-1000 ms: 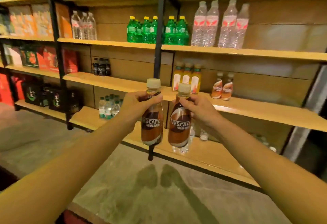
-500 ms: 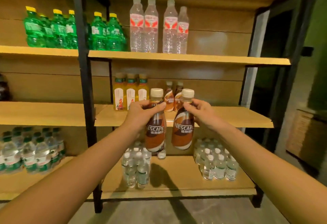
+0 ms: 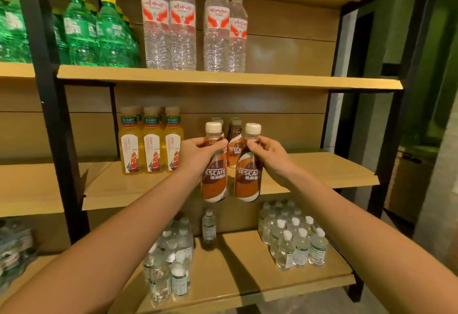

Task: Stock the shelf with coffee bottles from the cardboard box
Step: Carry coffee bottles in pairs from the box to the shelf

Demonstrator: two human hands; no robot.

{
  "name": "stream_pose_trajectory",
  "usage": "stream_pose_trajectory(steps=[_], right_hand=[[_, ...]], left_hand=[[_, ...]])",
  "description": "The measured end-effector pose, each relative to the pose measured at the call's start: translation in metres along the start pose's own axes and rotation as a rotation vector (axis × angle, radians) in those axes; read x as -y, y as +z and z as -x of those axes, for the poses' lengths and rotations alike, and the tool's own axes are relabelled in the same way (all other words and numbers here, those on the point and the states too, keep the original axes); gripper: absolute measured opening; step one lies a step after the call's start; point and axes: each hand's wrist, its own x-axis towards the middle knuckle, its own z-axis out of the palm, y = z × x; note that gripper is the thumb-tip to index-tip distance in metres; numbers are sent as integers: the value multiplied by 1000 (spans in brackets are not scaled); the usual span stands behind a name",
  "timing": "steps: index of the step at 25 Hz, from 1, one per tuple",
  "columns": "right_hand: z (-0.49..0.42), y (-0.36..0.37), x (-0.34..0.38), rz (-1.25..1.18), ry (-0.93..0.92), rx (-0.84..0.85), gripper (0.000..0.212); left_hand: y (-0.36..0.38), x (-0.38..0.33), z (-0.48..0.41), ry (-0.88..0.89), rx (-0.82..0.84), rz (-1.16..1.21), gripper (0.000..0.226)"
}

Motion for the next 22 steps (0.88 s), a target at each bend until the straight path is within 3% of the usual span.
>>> stream_pose_trajectory(steps=[5, 13, 22], right_hand=[[-54, -15, -20, -13, 11, 9, 31], [-119, -36, -57, 29, 37, 70, 16], [-148, -27, -87, 10, -2, 107, 23]], left_hand=[[22, 14, -52, -7, -15, -3, 13], [57, 45, -112, -19, -9, 6, 12], [67, 66, -136, 43, -36, 51, 11]])
